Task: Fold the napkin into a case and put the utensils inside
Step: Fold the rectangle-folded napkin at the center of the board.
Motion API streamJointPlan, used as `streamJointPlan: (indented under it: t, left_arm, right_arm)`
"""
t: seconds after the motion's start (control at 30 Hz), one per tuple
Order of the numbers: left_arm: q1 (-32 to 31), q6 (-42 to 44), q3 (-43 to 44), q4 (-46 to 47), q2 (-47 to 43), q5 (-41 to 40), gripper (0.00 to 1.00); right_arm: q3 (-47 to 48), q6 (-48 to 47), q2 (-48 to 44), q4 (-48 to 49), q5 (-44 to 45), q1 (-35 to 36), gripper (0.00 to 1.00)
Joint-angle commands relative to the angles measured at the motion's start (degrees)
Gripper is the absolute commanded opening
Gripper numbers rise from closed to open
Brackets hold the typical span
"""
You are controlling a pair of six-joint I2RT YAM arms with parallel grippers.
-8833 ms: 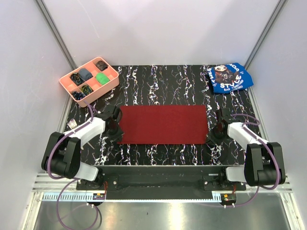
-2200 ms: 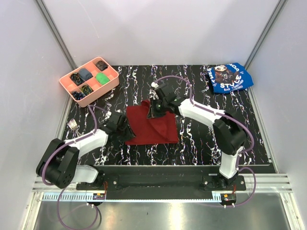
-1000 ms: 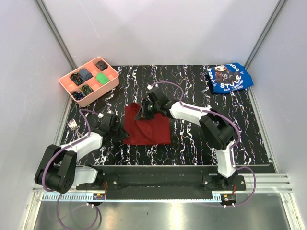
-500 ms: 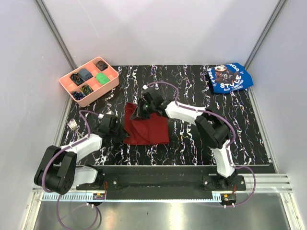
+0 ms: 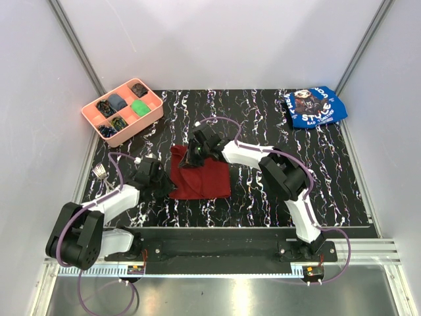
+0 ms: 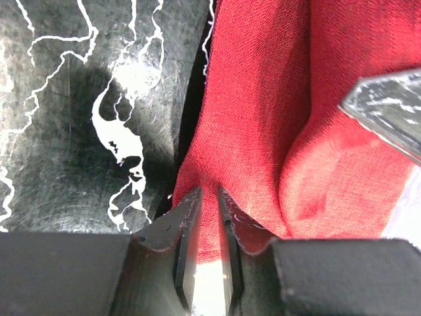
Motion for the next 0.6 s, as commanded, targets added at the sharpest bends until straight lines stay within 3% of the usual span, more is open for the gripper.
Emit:
streamJointPlan:
  t: [0.0,0.07,0.1,0.17,0.2,0.3,0.33,0.43,0.57]
  left_arm:
    - [0.1,0.5,-1.0,-3.1,-1.6,-0.6,0.23]
    - [0.0,0.6,-1.1,-3.7,-3.1,-0.6,0.27]
    - [0.0,0.7,-1.0,-4.3,-3.9,-0.8,0.28]
    - [0.1,0.8,0.0,-8.0,-7.4,-1.9,0.31]
    - [0.1,0.8,0.4,-9.3,-9.0,-2.5,0.38]
    - [0.3,1.5,2.8,-13.8,-16.1,-4.8,0.55]
    - [0.6,2.2,3.7,-14.8,-18.6,-5.2,0.57]
    - [2.6,3.0,7.7,-16.7,-19.2,-2.9,0.65]
    - [4.0,6.0,13.1,-13.7,-13.2,3.2,0.73]
  right_arm:
    - [2.9,1.0,0.5,1.6,-1.0,0.7,0.0]
    - [3.1,0.8,0.9,2.0,-2.1,0.7,0.0]
    - [3.3,0.5,1.1,2.4,-2.8,0.7,0.1]
    - [4.0,-0.7,1.4,2.9,-5.5,0.7,0.2]
    - [4.3,-1.4,1.4,2.9,-6.8,0.6,0.31]
    - [5.0,-4.5,0.0,2.5,-12.5,-0.1,0.48]
    - [4.4,-5.9,-1.6,2.2,-15.0,-0.3,0.58]
    - [0.0,-7.9,-7.7,1.4,-16.0,-1.9,0.72]
    - [-7.5,-11.8,-14.9,0.4,-15.2,-5.6,0.77]
